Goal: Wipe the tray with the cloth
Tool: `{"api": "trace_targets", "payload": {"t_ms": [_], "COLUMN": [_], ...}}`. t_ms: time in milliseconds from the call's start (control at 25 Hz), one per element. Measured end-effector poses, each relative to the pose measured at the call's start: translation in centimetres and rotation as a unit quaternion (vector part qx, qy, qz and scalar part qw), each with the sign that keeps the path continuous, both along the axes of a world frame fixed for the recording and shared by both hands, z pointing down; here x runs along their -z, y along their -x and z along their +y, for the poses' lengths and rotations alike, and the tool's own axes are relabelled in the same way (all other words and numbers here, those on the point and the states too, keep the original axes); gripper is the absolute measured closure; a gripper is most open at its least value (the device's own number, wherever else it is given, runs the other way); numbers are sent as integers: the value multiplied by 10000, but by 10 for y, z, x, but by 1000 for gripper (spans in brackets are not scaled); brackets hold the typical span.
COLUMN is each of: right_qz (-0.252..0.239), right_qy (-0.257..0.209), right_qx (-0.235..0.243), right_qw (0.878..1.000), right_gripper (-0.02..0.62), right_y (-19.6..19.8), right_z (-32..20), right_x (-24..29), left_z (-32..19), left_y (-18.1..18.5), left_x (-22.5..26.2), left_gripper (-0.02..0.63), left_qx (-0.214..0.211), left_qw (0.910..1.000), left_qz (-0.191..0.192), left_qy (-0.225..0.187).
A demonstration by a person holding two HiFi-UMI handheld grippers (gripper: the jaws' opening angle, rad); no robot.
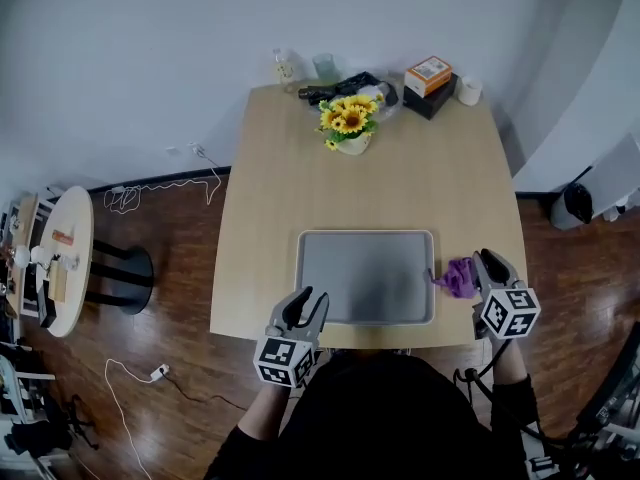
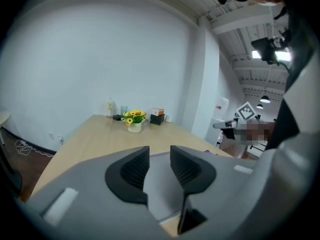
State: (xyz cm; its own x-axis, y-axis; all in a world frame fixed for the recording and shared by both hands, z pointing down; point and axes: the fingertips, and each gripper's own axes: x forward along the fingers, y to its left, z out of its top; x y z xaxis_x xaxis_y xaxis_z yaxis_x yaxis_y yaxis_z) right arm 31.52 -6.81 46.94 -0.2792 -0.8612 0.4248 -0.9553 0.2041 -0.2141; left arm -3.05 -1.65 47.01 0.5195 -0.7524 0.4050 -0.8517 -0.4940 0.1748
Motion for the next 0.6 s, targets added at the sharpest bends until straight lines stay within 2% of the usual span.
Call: {"api": "trace_targets", "payload": {"t_ms": [40,120,200,360,480,600], "right_qz": [-347,-809,-856,-492,-25,267], "right_qy": [-446,-1051,-1382,-1799,-2011,-2119], "right_qx": [69,357,679,1166,1456,1710], "right_qw": [9984,9905,9844,9755,9687,9618], "right_gripper": [583,595,595,595,595,595], "right_y": [10,34,58,104,135,160], "right_z": [-4,-6,-5,5,16,22], "right_x": [33,84,116,147,154,153], "left_z": [-3,-9,-15,-20,-17,-13], "left_y": [-2,-6,-9,-8,-6,-6], "left_x": [9,28,50,84,102,124], "left_gripper": [492,492,493,494,495,495], "left_qx": [-31,-72,-97,-63,-7,-15], "left_qw": [9999,9995,9983,9954,9940,9897], "left_qz": [29,112,198,319,326,259], "left_qy": [-93,-299,-533,-900,-1048,-1407]}}
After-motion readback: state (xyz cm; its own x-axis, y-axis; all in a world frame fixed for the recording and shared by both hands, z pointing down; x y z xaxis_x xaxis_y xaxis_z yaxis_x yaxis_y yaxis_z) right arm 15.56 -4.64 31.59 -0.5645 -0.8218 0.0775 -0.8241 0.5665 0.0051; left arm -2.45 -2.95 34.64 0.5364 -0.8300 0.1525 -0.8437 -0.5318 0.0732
